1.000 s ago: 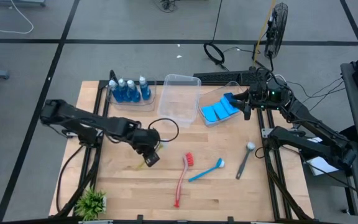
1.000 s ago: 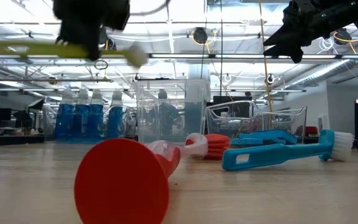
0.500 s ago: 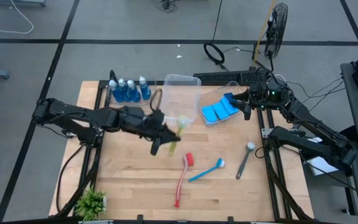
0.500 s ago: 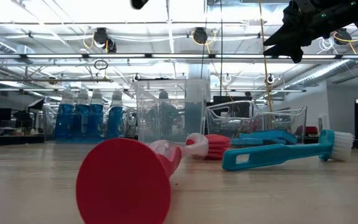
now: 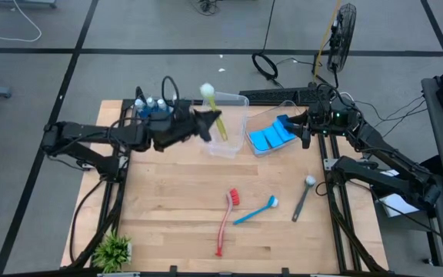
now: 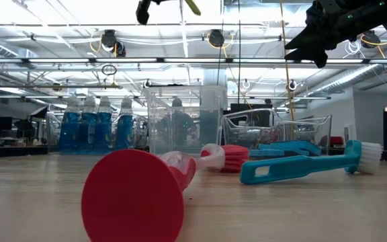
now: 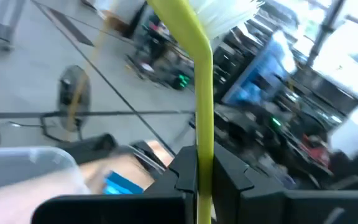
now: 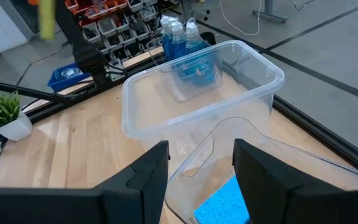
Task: Pick & Place Kitchen Sink Supplies
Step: Put the green dish brush into the large transparent bin
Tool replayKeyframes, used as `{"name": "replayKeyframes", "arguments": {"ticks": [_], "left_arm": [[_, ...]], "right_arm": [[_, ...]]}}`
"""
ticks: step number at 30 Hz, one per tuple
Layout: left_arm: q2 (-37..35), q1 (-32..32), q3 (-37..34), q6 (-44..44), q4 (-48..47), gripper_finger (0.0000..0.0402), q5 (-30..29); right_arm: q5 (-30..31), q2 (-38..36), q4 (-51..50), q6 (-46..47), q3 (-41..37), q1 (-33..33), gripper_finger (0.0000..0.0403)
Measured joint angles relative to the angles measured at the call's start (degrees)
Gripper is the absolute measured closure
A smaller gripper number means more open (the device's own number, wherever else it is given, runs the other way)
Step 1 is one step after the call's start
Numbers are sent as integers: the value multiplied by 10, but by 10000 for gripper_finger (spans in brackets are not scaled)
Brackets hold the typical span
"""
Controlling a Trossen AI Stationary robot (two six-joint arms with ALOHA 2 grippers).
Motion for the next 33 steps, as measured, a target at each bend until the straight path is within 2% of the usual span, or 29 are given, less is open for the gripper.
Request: {"name": "replayKeyframes", "arguments": {"ticks": [8,10,13,17,21,26,33], "left_arm": [[0,46,0,-13,-3,383,-21],[7,53,15,-14,-40,383,-21],[32,60,72,-6,-142,383,-18],[91,76,186,9,-295,383,-16],[156,97,290,19,-408,383,-1],[219,129,380,15,-490,383,38],[276,165,407,4,-536,383,96]], "right_arm": [[0,0,0,0,0,0,234],[0,0,0,0,0,0,234],[0,0,0,0,0,0,234],[0,0,0,4,0,0,234],[0,0,0,10,0,0,234],[0,0,-1,11,0,0,234],[0,0,-1,11,0,0,234]]}}
